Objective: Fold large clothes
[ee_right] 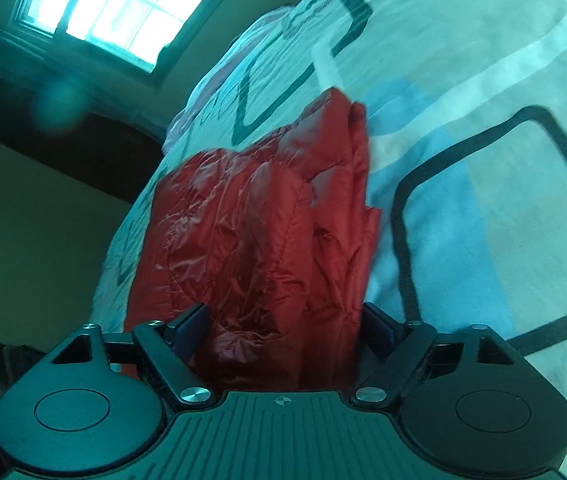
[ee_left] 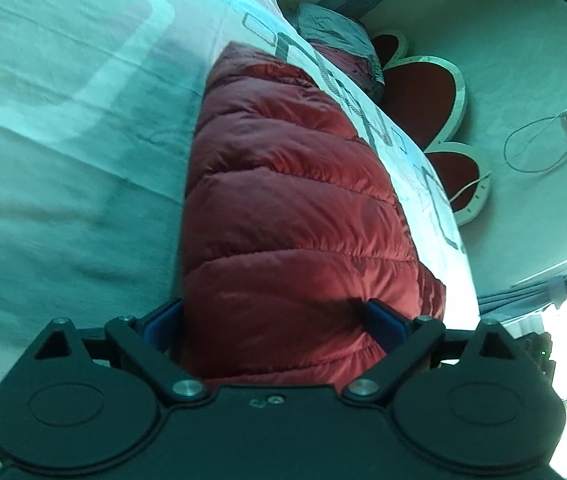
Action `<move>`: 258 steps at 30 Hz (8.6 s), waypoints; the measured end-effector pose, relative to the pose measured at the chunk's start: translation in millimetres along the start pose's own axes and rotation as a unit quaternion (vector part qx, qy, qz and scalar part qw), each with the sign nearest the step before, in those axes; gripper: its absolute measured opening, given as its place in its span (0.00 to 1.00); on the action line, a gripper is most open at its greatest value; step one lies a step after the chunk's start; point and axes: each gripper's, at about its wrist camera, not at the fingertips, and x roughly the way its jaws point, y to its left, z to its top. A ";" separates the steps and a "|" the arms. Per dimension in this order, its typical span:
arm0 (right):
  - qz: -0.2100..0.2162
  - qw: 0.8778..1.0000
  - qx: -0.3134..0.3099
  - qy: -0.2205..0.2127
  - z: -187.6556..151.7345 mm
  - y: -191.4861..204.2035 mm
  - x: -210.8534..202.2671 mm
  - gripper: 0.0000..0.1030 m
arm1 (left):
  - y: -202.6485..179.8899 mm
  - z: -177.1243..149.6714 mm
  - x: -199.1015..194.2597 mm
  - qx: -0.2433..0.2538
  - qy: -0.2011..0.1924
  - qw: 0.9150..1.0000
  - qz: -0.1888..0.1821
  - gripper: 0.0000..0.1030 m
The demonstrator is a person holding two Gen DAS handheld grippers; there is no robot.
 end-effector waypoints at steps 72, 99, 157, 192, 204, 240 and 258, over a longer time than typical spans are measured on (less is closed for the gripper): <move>-0.168 0.953 -0.252 -0.019 -15.0 262.1 380.5 0.14 | 161.1 187.1 -110.9 0.228 -0.050 0.969 0.083 0.45; -0.118 0.947 -0.289 -0.082 -117.7 298.8 241.4 0.14 | 124.7 49.9 -229.7 0.289 -0.088 0.950 0.075 0.45; -0.180 0.909 -0.344 -0.153 -332.7 305.9 58.3 1.00 | -5.0 -198.4 -333.4 0.239 -0.218 0.906 0.273 0.30; -0.187 0.893 -0.360 -0.196 -371.6 339.0 14.0 1.00 | -36.1 -237.0 -362.8 0.263 -0.281 0.880 0.279 1.00; -0.188 0.891 -0.364 -0.197 -372.0 339.2 10.0 1.00 | -37.9 -237.8 -368.2 0.263 -0.284 0.880 0.274 1.00; -0.185 0.891 -0.360 -0.205 -373.6 343.6 5.8 1.00 | -45.2 -235.2 -367.8 0.262 -0.287 0.880 0.275 1.00; -0.184 0.890 -0.361 -0.209 -373.5 347.0 7.9 1.00 | -47.7 -237.3 -368.3 0.257 -0.303 0.876 0.274 1.00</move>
